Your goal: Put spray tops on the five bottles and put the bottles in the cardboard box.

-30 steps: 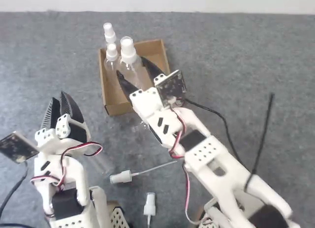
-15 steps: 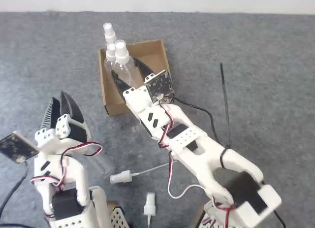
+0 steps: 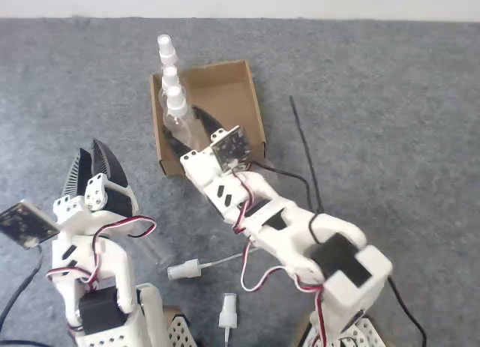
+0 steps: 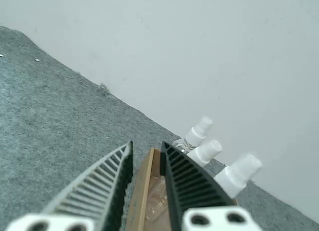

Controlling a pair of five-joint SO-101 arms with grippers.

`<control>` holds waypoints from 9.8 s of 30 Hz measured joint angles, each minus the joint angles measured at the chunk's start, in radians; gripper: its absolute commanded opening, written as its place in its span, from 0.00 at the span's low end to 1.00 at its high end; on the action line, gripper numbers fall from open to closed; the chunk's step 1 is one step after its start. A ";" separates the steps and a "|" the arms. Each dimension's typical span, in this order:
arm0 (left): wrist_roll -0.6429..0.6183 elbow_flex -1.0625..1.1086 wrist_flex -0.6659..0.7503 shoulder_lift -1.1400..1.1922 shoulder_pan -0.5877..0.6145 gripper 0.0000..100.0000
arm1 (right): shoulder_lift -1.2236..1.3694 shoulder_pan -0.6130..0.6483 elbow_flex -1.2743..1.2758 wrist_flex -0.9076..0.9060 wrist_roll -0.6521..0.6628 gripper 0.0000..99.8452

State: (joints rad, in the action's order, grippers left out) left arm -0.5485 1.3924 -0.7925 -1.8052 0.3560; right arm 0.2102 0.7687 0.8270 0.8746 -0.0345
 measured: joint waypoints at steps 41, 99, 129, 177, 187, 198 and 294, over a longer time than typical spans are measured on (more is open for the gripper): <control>0.002 0.000 0.000 0.000 0.000 0.08 | 0.213 0.021 -0.092 0.028 0.072 0.10; 0.020 0.002 0.021 0.000 0.000 0.08 | 0.121 0.046 0.025 0.028 0.074 0.29; 0.020 0.002 0.021 0.000 0.048 0.08 | -0.396 0.012 0.238 -0.356 0.074 0.29; 0.020 0.002 0.043 0.000 0.063 0.08 | -0.947 0.035 0.014 -1.774 0.618 0.29; 0.025 0.002 0.043 0.000 0.063 0.08 | -0.537 0.040 -0.160 -1.823 0.796 0.29; 0.025 0.002 0.043 0.000 0.063 0.08 | -0.209 0.040 -0.400 -1.939 0.893 0.29; 0.025 0.015 0.043 0.000 0.061 0.08 | -0.054 -0.566 -0.582 -2.380 0.264 0.24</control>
State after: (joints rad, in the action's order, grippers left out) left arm -0.5240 1.4078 -0.7495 -1.8052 0.4173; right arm 0.1565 0.2025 0.2455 -1.5052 0.2294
